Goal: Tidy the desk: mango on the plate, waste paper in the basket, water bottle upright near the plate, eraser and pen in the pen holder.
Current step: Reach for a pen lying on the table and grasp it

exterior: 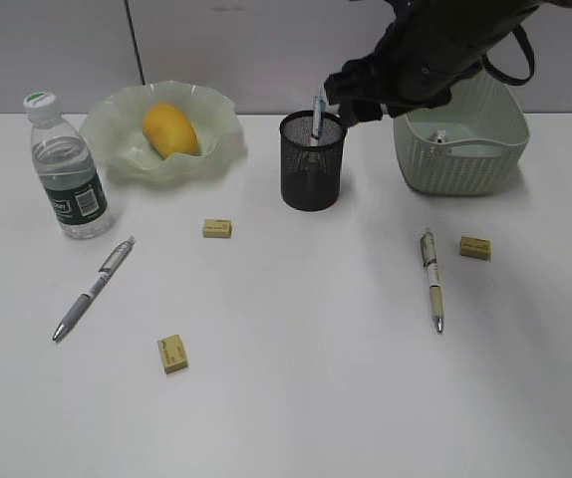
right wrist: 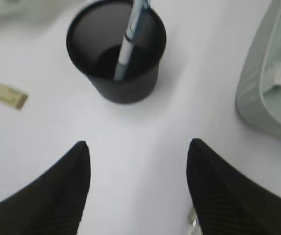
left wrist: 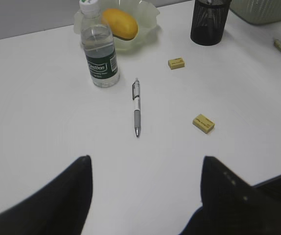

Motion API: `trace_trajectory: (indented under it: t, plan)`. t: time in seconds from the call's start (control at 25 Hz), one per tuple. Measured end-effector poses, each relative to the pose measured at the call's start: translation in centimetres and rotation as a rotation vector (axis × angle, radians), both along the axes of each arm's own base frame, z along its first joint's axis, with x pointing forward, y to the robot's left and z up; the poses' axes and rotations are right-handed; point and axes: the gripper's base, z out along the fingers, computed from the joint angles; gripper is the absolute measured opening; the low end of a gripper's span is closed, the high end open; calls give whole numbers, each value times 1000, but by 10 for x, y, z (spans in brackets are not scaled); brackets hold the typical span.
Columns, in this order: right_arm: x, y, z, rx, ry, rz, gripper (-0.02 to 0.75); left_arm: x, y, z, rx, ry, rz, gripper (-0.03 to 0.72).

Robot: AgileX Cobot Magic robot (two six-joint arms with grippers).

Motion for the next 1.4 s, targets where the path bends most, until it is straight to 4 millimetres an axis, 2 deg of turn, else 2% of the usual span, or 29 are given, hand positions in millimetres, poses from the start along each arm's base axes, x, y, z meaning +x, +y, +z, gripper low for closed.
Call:
trace_trajectory:
  t: [0.36, 0.56, 0.72, 0.88, 1.04, 1.16, 1.28, 1.4]
  plan:
    - [-31, -21, -13, -242, 371, -13, 494, 0, 0, 0, 0, 0, 0, 523]
    - [-43, -31, -13, -357, 489, 1, 494, 0, 0, 0, 0, 0, 0, 523]
    - [-52, -36, 1, -381, 513, 13, 494, 0, 0, 0, 0, 0, 0, 523]
    - [-63, -41, 31, -342, 444, 18, 494, 0, 0, 0, 0, 0, 0, 523]
    - [-86, -49, 65, -268, 380, 25, 494, 0, 0, 0, 0, 0, 0, 523]
    - [-109, -57, 80, -221, 356, 35, 494, 0, 0, 0, 0, 0, 0, 523]
    - [-135, -69, 85, -200, 347, 37, 494, 0, 0, 0, 0, 0, 0, 523]
    - [-163, -83, 77, -197, 352, 38, 494, 0, 0, 0, 0, 0, 0, 523]
